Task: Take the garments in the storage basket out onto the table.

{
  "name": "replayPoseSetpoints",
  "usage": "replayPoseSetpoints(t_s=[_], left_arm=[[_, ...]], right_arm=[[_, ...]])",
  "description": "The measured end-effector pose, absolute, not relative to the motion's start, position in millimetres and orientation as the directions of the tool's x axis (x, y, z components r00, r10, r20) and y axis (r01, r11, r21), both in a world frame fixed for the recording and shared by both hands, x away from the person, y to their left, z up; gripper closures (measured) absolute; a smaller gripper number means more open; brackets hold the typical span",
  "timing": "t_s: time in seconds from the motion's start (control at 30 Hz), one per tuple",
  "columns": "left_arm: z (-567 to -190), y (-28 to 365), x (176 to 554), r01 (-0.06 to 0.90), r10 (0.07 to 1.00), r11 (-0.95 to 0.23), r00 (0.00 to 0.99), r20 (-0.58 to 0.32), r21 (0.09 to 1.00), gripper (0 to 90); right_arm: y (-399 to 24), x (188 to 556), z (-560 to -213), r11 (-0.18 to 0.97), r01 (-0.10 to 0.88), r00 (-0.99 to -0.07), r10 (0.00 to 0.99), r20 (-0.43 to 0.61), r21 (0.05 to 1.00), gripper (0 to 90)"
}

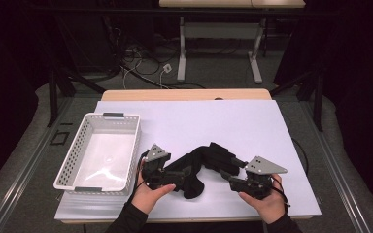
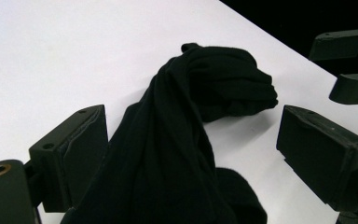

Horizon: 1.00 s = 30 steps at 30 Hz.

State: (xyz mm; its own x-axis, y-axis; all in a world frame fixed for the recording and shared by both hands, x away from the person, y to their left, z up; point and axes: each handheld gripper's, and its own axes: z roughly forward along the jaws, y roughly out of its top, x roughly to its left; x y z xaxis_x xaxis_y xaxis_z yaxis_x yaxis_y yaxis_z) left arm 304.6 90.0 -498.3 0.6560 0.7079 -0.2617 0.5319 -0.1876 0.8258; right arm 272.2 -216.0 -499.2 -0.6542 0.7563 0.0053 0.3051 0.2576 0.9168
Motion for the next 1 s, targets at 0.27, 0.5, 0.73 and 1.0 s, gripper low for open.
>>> replayPoseSetpoints(t_s=[0.27, 0.5, 0.73, 1.0], left_arm=[[-504.0, 102.8, 298.5, 0.526, 0.707, -0.169, 0.654, -0.269, 0.833, 9.9], [-507.3, 109.2, 290.0, 0.52, 0.706, -0.172, 0.658, -0.264, 0.837, 14.2], [-513.8, 111.5, 287.8, 0.522, 0.71, -0.166, 0.652, -0.267, 0.836, 15.8], [-523.5, 108.3, 289.1, 0.529, 0.702, -0.198, 0.664, -0.257, 0.825, 16.4]], right_arm=[[-193.7, 275.4, -500.4, 0.304, 0.264, -0.677, 0.735, -0.048, 0.915, 41.8], [-176.7, 278.4, -503.4, 0.279, 0.3, -0.7, 0.714, 0.012, 0.912, 42.3], [-164.9, 277.4, -516.5, 0.267, 0.35, -0.725, 0.684, 0.079, 0.898, 43.5], [-158.4, 274.7, -535.3, 0.324, 0.393, -0.742, 0.665, 0.089, 0.86, 43.9]])
